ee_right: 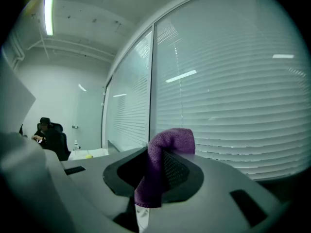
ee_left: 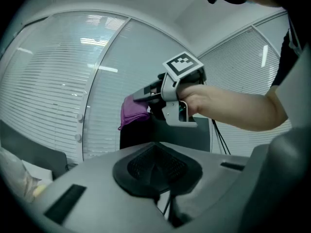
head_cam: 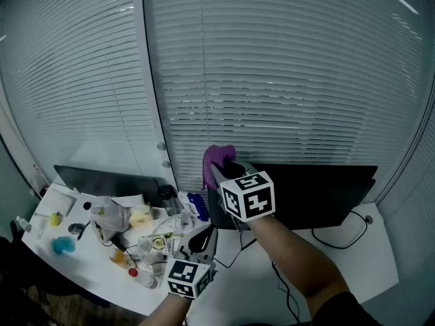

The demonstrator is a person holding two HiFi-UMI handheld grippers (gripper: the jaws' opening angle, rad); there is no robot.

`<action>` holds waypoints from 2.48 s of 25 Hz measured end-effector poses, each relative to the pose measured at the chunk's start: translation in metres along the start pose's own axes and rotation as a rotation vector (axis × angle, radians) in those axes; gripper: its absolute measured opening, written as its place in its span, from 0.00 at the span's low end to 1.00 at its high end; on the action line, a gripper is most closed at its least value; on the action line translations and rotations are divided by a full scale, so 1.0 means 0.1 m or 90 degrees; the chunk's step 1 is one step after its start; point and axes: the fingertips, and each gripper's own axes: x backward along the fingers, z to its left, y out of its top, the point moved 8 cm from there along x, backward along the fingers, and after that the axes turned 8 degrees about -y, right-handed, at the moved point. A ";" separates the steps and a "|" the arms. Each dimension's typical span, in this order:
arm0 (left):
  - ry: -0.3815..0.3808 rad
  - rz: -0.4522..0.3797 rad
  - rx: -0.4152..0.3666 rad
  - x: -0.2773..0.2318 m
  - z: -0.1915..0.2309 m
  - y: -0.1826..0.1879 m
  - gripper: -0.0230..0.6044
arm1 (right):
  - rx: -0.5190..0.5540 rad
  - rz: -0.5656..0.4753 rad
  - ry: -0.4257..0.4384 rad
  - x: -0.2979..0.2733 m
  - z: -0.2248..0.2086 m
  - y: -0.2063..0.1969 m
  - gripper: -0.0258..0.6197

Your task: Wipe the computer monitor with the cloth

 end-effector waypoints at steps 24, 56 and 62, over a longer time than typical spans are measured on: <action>-0.084 0.004 0.001 -0.32 -0.52 0.01 0.04 | -0.021 0.074 -0.117 0.47 -0.82 -0.11 0.19; -0.212 0.072 -0.024 -2.01 -2.59 0.02 0.04 | -0.080 0.058 -0.232 2.47 -3.41 -0.39 0.19; -0.228 0.089 -0.034 -2.25 -2.92 -0.09 0.04 | -0.108 0.051 -0.258 2.79 -3.91 -0.60 0.19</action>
